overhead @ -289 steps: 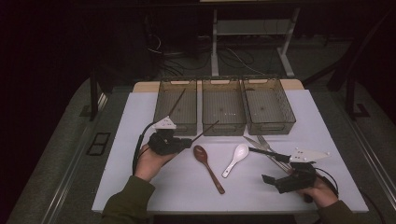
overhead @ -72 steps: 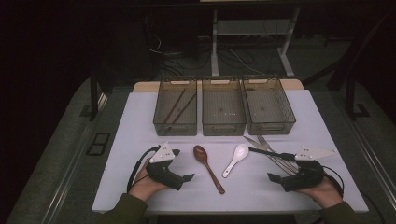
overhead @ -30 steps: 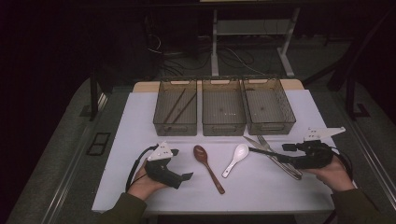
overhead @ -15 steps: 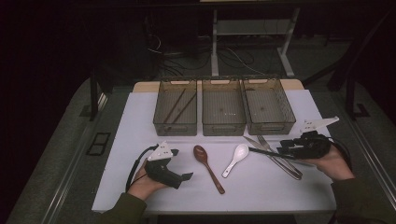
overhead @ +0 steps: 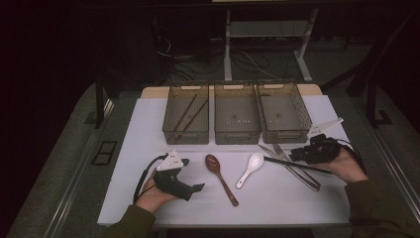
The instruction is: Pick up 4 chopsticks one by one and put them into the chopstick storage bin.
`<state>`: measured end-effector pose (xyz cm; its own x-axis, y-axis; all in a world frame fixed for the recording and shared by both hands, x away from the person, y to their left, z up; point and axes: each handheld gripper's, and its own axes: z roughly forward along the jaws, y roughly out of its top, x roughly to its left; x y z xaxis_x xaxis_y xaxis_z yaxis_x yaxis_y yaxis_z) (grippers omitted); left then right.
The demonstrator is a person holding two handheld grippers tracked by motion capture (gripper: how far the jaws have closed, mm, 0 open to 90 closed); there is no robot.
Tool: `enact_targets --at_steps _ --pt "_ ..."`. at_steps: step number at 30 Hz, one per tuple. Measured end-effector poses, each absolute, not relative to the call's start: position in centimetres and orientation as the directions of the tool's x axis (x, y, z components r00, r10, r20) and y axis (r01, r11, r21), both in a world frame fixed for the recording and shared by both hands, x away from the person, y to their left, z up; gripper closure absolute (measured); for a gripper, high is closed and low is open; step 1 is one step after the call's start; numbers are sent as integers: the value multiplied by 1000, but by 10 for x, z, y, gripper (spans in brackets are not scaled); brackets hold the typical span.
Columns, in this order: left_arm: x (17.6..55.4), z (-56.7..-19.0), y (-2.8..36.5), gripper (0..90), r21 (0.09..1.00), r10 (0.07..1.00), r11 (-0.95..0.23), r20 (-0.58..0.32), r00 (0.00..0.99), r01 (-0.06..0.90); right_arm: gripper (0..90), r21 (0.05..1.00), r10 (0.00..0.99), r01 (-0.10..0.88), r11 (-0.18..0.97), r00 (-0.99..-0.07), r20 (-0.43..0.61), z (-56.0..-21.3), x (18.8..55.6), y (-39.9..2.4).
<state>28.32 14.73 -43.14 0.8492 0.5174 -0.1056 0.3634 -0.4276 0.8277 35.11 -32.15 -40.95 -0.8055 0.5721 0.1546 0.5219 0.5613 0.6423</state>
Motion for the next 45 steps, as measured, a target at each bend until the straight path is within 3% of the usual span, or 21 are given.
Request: enact_targets --at_steps 19,45 --pt "282 -432 147 0 826 512 -434 -103 853 360 792 549 555 505 667 -828 87 -423 354 -321" --pt "282 -432 147 0 826 509 -434 -106 854 361 799 541 542 500 676 -835 94 -428 355 -319"
